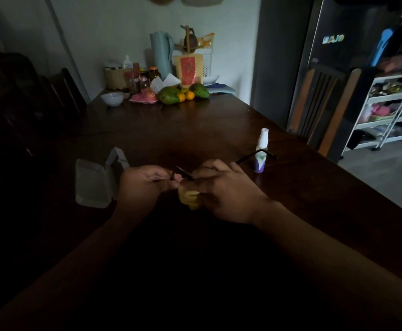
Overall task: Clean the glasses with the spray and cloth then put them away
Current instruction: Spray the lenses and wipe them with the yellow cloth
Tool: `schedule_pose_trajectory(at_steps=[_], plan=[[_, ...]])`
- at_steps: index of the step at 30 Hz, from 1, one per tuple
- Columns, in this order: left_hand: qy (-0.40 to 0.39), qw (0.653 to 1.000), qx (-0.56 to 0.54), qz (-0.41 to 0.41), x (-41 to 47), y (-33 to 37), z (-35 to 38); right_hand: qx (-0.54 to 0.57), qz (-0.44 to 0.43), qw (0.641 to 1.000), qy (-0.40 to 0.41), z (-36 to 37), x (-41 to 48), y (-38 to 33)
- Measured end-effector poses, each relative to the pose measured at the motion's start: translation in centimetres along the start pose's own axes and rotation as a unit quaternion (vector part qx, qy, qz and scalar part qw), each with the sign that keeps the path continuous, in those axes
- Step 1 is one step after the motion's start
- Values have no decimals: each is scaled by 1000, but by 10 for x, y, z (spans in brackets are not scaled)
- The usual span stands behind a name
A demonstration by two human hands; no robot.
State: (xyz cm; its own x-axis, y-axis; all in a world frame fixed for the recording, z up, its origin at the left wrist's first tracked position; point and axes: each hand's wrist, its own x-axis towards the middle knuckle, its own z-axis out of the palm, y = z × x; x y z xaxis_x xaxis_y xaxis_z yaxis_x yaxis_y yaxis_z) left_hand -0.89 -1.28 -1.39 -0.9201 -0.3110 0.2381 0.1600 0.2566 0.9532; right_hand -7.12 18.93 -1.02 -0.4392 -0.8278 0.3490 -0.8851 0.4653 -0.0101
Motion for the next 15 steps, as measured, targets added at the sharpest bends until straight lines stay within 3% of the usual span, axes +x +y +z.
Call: schedule_pose_trajectory(at_steps=[6, 10, 15], plan=[[15, 999, -37, -13, 0, 0, -1, 19, 0, 1000, -11, 2, 2, -3], [-32, 998, -10, -51, 3, 1, -2, 54, -18, 998, -15, -2, -2, 7], [-10, 1000, 3, -30, 1, 1, 0, -16, 3, 1000, 5, 1, -1, 7]])
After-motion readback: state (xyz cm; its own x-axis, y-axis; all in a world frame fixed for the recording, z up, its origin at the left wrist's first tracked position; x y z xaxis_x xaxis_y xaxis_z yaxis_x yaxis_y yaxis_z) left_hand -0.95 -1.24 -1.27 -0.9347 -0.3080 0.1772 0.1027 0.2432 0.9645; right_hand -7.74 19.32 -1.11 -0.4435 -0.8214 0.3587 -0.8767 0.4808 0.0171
